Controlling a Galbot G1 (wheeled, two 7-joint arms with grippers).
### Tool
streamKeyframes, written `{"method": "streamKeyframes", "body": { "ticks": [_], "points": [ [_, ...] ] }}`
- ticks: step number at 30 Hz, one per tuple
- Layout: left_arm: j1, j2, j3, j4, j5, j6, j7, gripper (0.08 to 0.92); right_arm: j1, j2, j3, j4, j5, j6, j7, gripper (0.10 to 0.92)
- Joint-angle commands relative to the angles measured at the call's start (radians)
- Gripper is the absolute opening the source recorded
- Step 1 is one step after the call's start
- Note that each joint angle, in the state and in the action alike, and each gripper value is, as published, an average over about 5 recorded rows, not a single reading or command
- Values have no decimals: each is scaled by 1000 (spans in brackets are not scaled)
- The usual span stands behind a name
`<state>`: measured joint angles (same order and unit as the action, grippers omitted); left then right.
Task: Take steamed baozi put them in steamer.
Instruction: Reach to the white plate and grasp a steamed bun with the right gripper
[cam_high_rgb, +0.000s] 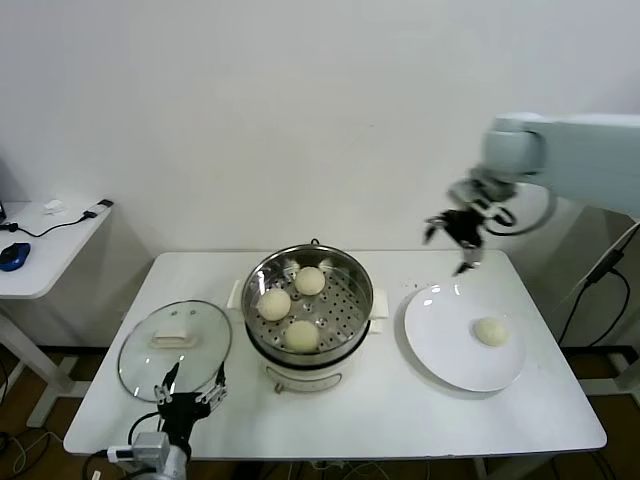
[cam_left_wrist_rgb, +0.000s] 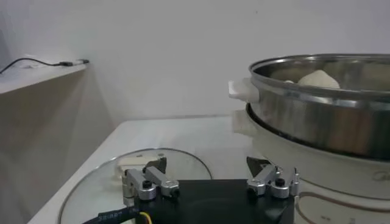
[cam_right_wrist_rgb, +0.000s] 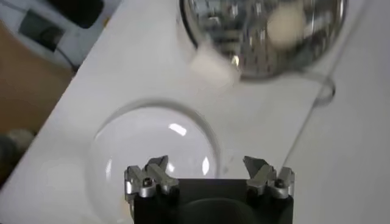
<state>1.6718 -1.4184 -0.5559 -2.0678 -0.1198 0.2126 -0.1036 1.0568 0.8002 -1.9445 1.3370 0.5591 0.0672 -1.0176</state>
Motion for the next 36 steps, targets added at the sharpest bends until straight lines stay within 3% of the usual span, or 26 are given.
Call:
{"method": "streamKeyframes", "body": {
  "ticks": [1,7,19,36],
  "points": [
    [13,-12,-2,3,15,-3,4,823,-340,-318,172,-98,-145,-188,26,823],
    [33,-22,-5,7,33,-6,5,823,-643,-266,453,-263,-231,-166,23,823],
    [49,-44,8,31,57,-19,-2,823,-804,-86,582,-485,-286,-134,20,823],
    [49,-44,4,38,55,-23,-5,823,-885,26,666,-599,-324,-121,46,823]
  ]
}}
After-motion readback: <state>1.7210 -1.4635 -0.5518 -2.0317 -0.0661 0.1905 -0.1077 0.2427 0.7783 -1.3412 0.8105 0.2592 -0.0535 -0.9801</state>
